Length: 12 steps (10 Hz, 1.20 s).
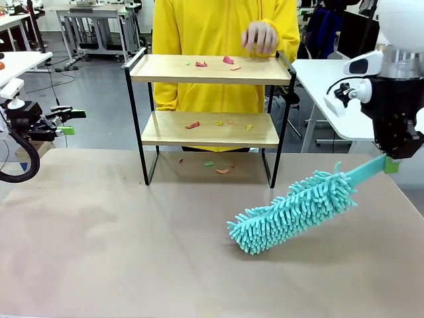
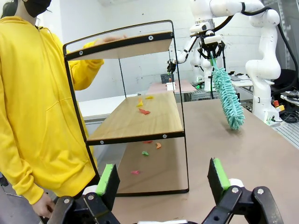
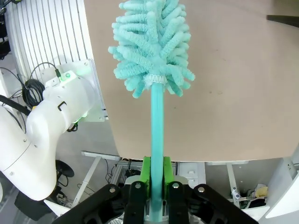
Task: Clean the shelf.
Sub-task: Clean the specific section of the Shelf indicated by the human with the Duster.
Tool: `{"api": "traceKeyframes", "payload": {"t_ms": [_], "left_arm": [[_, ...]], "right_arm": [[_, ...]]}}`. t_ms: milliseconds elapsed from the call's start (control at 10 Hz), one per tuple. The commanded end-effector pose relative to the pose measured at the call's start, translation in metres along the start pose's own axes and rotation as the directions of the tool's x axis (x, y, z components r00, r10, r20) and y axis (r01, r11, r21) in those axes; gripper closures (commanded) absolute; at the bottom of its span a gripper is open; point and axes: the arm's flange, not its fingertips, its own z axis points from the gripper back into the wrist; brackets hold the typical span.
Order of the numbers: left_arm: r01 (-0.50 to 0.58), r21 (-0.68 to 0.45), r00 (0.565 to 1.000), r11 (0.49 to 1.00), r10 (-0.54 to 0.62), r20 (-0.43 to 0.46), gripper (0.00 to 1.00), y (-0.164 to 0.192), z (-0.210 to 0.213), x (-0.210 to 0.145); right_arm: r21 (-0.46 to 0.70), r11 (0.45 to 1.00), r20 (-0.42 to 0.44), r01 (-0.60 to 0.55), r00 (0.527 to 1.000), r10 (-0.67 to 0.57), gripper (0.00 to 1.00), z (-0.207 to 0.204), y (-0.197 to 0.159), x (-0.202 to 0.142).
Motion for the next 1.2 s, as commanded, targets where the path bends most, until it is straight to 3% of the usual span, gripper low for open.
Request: {"api": "traceKeyframes", "payload": {"t_ms": [0,1100], "left_arm": [[0.015,-0.006,1.000,1.000,-0.015,0.009,0.00,-0.0014,-0.0005,0.0024],[0.015,-0.006,1.000,1.000,-0.015,0.009,0.00,-0.0014,-0.0005,0.0024]], "right_arm": [[-0.006,1.000,-0.013,-0.006,1.000,0.006,0.87,0.0015,0.0011,-0.0044],[-0.006,1.000,-0.013,-0.006,1.000,0.006,0.87,0.0015,0.0011,-0.0044]]}}
